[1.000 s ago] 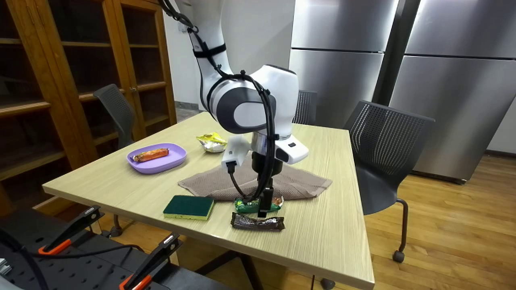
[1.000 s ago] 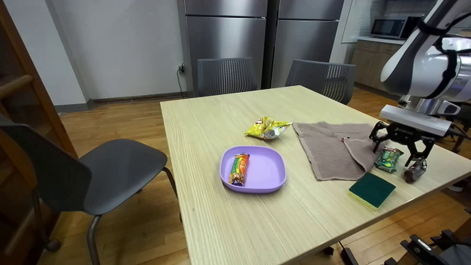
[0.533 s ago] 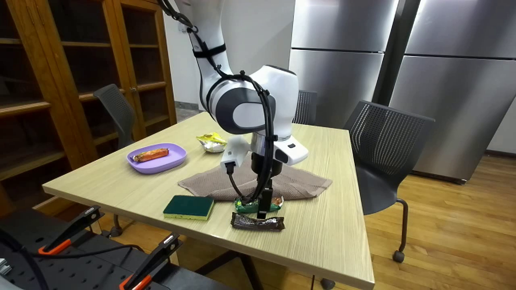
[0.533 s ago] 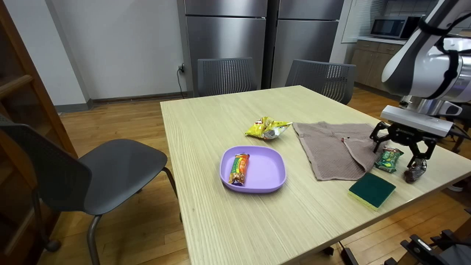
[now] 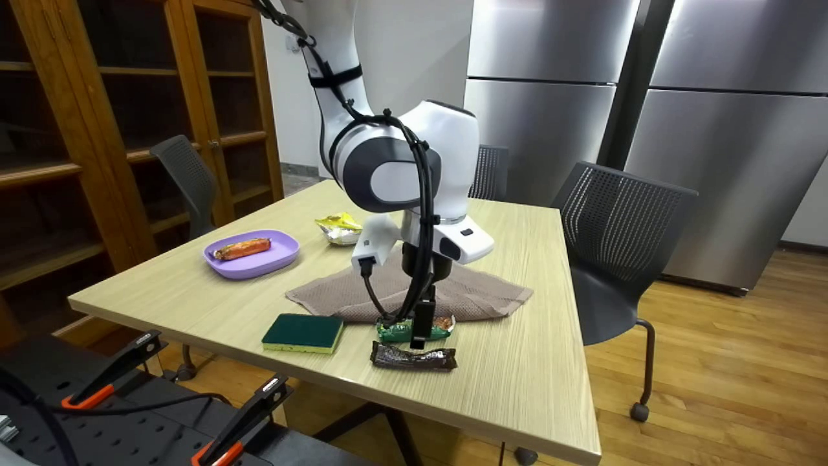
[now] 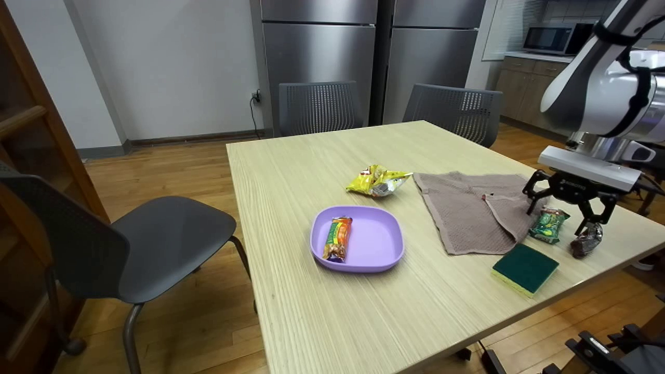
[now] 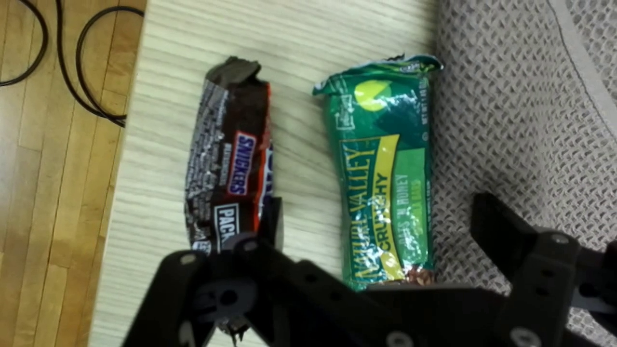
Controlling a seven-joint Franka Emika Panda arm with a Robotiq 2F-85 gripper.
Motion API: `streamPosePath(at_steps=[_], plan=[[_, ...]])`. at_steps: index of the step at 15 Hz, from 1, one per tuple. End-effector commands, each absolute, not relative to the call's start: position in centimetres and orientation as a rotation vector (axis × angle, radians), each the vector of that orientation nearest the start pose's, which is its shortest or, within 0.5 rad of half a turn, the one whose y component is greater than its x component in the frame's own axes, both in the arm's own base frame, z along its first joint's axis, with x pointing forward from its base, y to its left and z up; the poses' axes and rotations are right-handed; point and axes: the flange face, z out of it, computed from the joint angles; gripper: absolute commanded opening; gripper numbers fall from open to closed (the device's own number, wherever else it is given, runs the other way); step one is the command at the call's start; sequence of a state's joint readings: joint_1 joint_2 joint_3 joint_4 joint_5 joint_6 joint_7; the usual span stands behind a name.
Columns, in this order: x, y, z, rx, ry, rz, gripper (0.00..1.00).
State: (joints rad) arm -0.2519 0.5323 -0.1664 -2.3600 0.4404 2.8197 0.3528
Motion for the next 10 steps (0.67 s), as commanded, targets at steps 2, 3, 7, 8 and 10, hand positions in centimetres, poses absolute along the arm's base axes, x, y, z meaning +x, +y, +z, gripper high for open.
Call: streamPosePath(at_steps=[2,3,7,8,10], plan=[[42.33,-22.12,11.80,-2.541,1.701,0.079,1.00],[42.29,-22.12,11.87,-2.539,1.702,0.079,1.00],[42.19,-22.11,11.99,-2.537,1.703,0.077,1.00],[42.18,-22.10,12.05,-2.536,1.703,0.075,0.75],[42.17,-22.12,12.16,-2.534,1.703,0.073,0.66]])
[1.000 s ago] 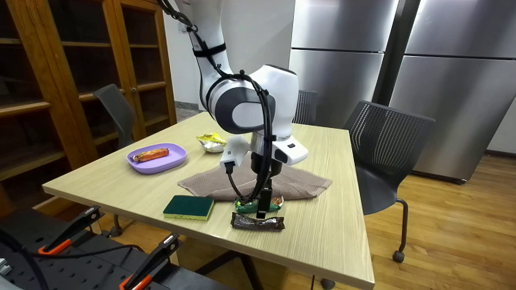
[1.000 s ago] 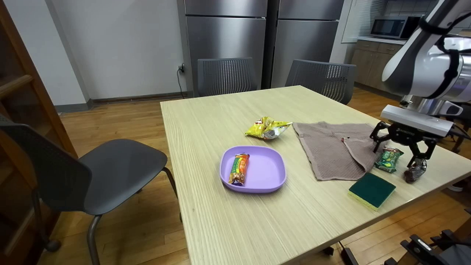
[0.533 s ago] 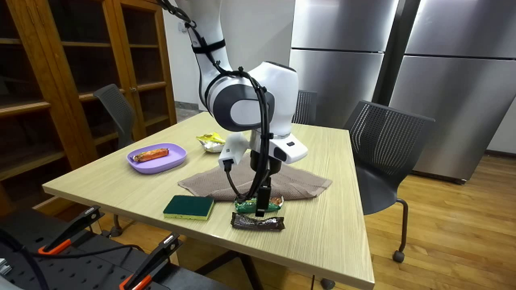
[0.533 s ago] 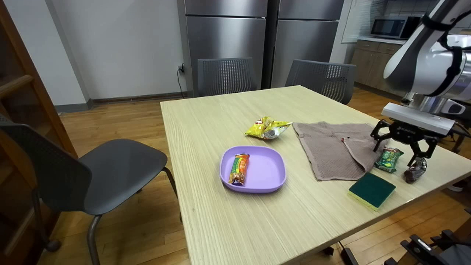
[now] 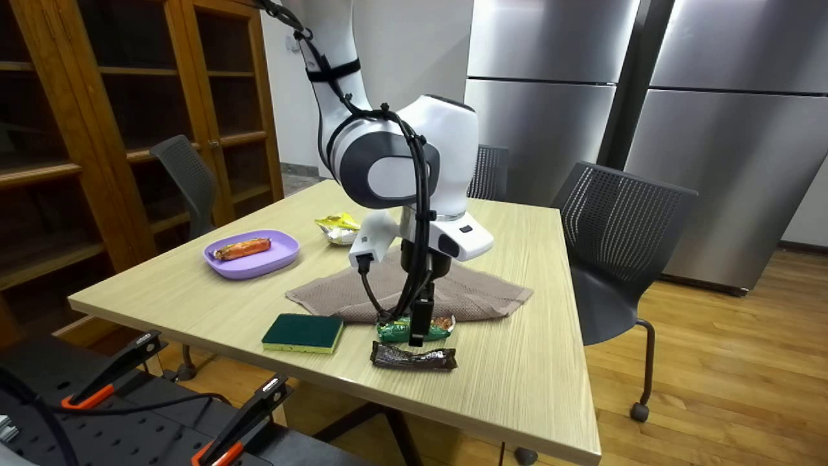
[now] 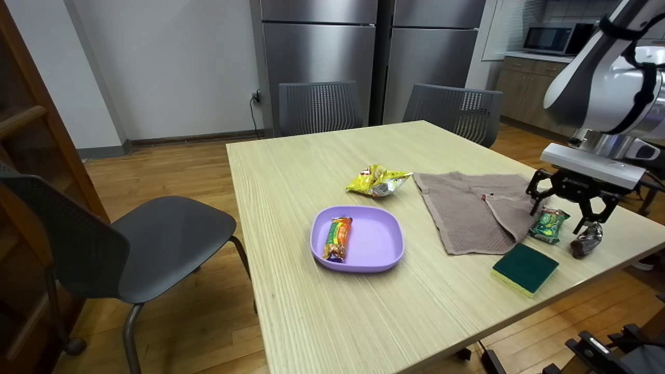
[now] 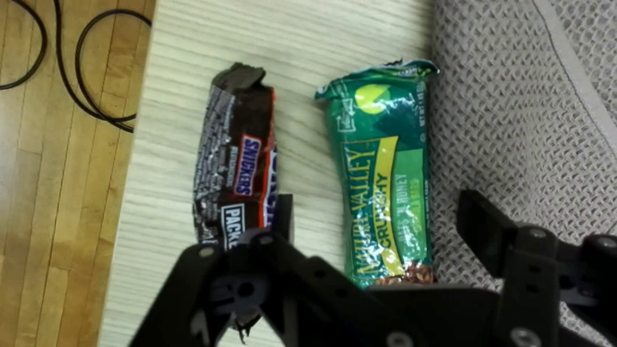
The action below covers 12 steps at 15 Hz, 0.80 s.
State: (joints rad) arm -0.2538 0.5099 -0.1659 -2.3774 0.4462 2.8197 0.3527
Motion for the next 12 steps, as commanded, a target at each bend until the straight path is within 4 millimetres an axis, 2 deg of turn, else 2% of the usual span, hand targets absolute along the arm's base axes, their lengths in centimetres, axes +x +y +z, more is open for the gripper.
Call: streamPosePath(at_steps=[1,5,7,12], plan=[[42.16,-22.13,12.22,-2.534,1.703,0.072,0.56],[42.19,-22.27,12.58,-2.528,1.706,0.061,0.25],[42.20,-22.32,12.68,-2.525,1.708,0.058,0.13],[42.01,-22.19,13.16,-2.525,1.697,0.054,0.13]])
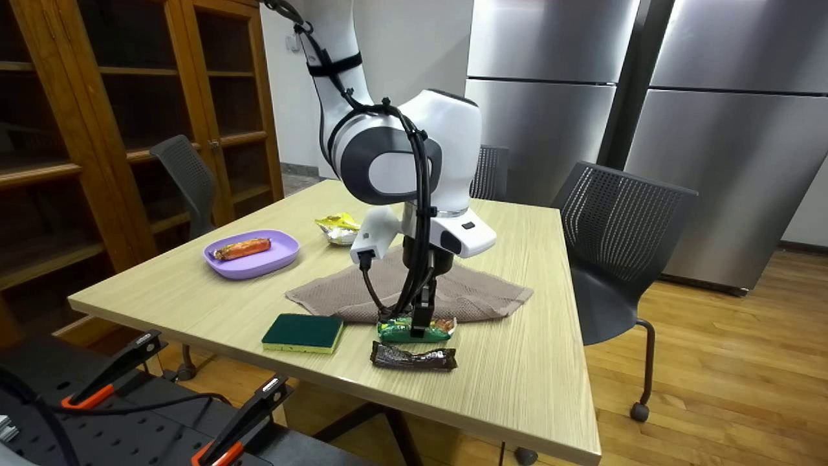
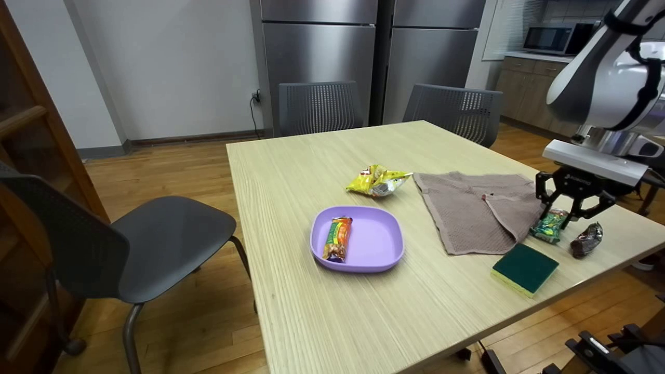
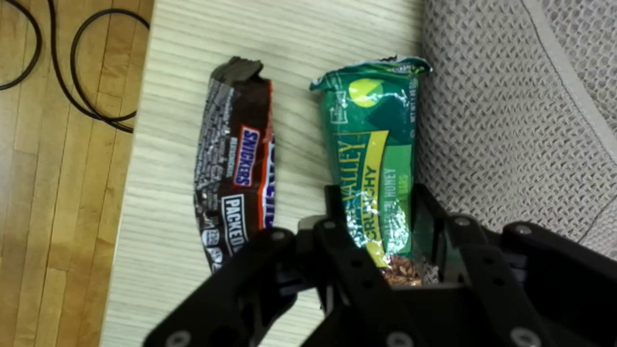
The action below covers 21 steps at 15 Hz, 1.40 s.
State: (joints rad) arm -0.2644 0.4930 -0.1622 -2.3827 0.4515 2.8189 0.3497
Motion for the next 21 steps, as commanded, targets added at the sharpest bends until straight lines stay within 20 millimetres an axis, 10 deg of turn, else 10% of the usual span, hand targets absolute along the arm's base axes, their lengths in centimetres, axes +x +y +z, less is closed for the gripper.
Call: streamPosePath(at_steps=[1,11,21], plan=[[42.0,-22.1,13.4,-2.526,1.689,0.054,0.13],[41.9,-20.3,16.8,-2.542,1.606,0.031,0.13],[43.4,-13.0,18.9,-2.640,1.408,-0.002,0.13]])
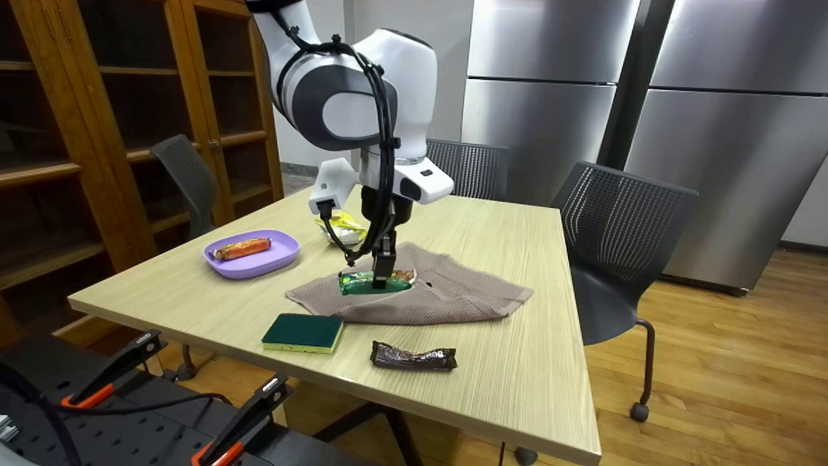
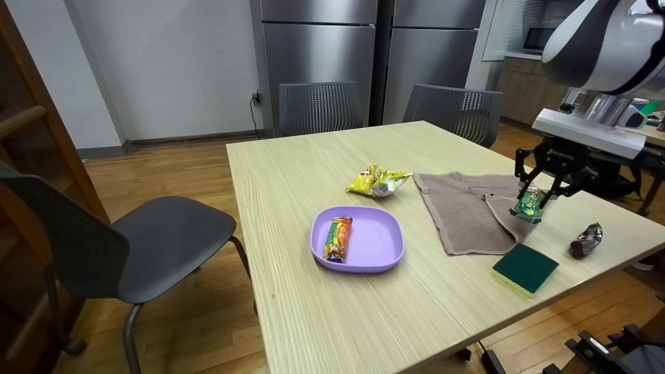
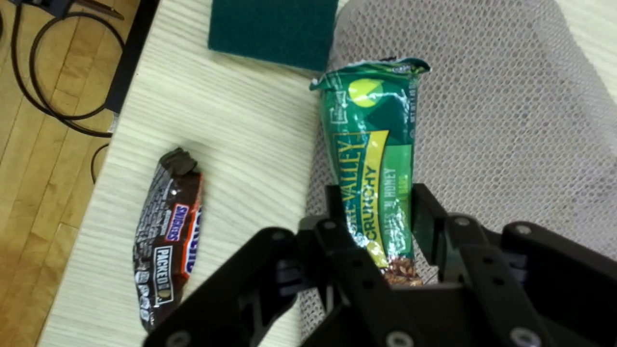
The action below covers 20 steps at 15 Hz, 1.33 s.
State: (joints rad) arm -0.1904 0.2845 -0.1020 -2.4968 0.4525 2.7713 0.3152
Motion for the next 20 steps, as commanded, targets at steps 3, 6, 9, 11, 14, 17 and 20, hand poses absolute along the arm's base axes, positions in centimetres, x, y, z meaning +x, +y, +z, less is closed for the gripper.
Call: streamPosePath(at_steps=[3,6,9,11,14,17,20], plan=[[43.8,-9.8,19.1,-2.682,1.326,-0.004,0.13],[44.2,-6.8,19.2,-2.719,1.243,0.000,0.13],[44.7,-3.7,19.3,-2.752,1.159,0.000,0.13],[44.7,-1.6,19.6,-2.769,1.107,-0.001,0.13],[44.9,1.4,19.8,-2.793,1.044,0.001,0.13],[45.5,4.0,19.6,-2.817,0.984,0.009,0.13],[45.8,6.4,19.6,-2.839,0.930,0.014,0.13]])
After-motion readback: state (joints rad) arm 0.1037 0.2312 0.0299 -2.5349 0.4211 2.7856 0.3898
